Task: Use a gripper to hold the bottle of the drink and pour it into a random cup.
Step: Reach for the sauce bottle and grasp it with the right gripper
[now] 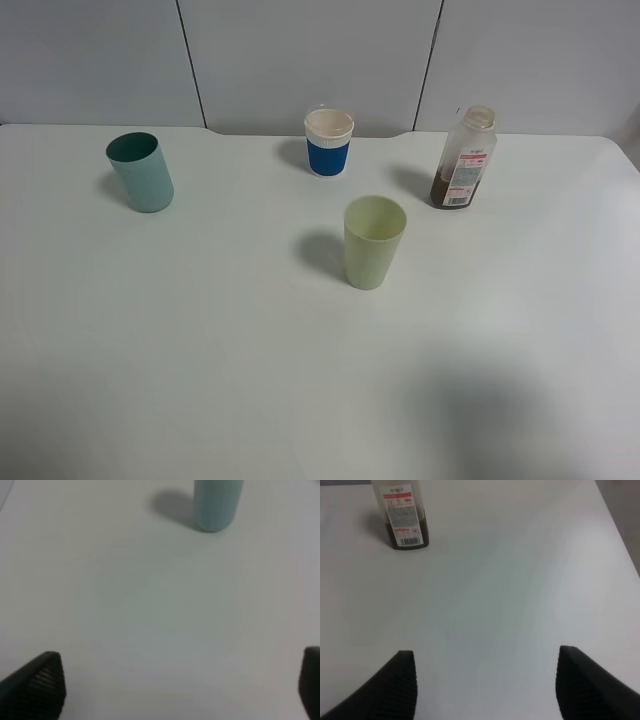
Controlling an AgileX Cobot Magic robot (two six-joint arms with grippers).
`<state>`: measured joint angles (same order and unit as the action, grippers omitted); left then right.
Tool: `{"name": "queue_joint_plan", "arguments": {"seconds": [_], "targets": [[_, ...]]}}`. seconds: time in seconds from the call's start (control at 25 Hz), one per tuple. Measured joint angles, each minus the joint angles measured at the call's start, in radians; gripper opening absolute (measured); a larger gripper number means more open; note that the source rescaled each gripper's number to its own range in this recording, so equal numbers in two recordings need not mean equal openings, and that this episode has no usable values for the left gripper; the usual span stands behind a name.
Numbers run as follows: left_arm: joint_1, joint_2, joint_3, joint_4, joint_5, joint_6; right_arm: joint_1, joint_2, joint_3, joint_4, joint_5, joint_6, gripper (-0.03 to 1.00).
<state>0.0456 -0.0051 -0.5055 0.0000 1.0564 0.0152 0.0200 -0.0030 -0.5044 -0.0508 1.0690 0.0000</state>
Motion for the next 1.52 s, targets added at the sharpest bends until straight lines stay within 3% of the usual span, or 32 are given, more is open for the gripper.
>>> {"name": "queue_joint_plan", "arguments": {"seconds": [1.52], "targets": [[0.0, 0.0, 0.0, 0.0, 0.0, 0.0, 0.0, 0.0, 0.0, 0.0, 0.0, 0.0, 0.42]]}}
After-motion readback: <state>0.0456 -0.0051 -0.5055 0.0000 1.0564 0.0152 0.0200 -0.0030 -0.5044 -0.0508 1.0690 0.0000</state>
